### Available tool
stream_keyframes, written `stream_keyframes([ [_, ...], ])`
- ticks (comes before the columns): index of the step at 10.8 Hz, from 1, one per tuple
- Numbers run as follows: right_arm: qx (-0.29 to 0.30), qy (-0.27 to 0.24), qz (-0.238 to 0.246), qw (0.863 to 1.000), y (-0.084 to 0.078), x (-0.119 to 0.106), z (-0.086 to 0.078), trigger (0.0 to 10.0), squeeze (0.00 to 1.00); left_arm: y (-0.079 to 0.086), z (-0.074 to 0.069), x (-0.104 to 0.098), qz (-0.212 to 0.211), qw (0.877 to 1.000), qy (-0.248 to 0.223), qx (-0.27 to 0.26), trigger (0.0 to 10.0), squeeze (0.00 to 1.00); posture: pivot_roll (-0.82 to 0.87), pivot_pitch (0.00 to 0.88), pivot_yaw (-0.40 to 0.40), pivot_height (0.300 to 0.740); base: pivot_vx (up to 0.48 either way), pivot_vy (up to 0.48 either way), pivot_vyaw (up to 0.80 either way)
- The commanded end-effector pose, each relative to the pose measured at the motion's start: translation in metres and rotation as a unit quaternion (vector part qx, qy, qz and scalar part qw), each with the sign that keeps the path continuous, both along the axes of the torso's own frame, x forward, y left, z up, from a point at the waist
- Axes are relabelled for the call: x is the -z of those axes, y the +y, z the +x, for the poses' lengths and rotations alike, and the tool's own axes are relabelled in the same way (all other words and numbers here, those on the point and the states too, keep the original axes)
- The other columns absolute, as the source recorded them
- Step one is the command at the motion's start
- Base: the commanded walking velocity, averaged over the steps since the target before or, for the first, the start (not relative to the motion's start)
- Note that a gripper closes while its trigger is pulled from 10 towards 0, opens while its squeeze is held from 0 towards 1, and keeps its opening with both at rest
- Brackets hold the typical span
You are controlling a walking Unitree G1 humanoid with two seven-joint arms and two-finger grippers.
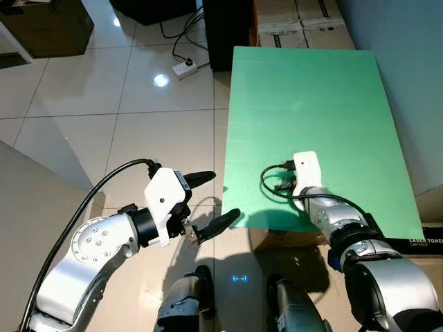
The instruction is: Hang keys on a hook
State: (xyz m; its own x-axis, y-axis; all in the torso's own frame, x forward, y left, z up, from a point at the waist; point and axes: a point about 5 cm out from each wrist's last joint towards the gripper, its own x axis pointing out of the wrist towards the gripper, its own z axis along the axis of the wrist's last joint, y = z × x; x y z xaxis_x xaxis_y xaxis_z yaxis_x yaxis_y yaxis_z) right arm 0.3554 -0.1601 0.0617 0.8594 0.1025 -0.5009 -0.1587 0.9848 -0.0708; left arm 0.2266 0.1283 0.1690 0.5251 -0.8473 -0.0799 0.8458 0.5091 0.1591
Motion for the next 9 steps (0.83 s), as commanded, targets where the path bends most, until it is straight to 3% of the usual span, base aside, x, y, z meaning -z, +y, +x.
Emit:
stream_keyframes([
  [1,0.003,-0.011,-0.014,1.0,-0.002,0.002,-0.002,0.0,0.0,0.002,-0.001,0.003,0.002,1.0,0.004,-0.006,10.0,0.0,0.09,0.289,0.072,0.74,0.0,0.0,0.0],
  [2,-0.003,-0.031,-0.037,0.999,-0.001,0.001,-0.002,10.0,1.0,0.002,-0.002,0.003,0.001,1.0,0.004,-0.006,10.0,0.0,0.1,0.287,0.07,0.74,0.0,0.0,0.0],
  [6,0.015,-0.031,-0.104,0.994,-0.002,0.004,-0.003,10.0,1.0,0.004,-0.003,0.004,0.0,1.0,0.003,-0.012,10.0,0.0,0.11,0.271,0.075,0.74,0.0,0.0,0.0],
  [9,0.02,-0.032,-0.062,0.997,0.009,0.002,-0.001,10.0,1.0,0.008,0.0,0.002,0.005,1.0,0.001,-0.013,10.0,0.0,0.12,0.272,0.088,0.74,0.0,0.0,0.0],
])
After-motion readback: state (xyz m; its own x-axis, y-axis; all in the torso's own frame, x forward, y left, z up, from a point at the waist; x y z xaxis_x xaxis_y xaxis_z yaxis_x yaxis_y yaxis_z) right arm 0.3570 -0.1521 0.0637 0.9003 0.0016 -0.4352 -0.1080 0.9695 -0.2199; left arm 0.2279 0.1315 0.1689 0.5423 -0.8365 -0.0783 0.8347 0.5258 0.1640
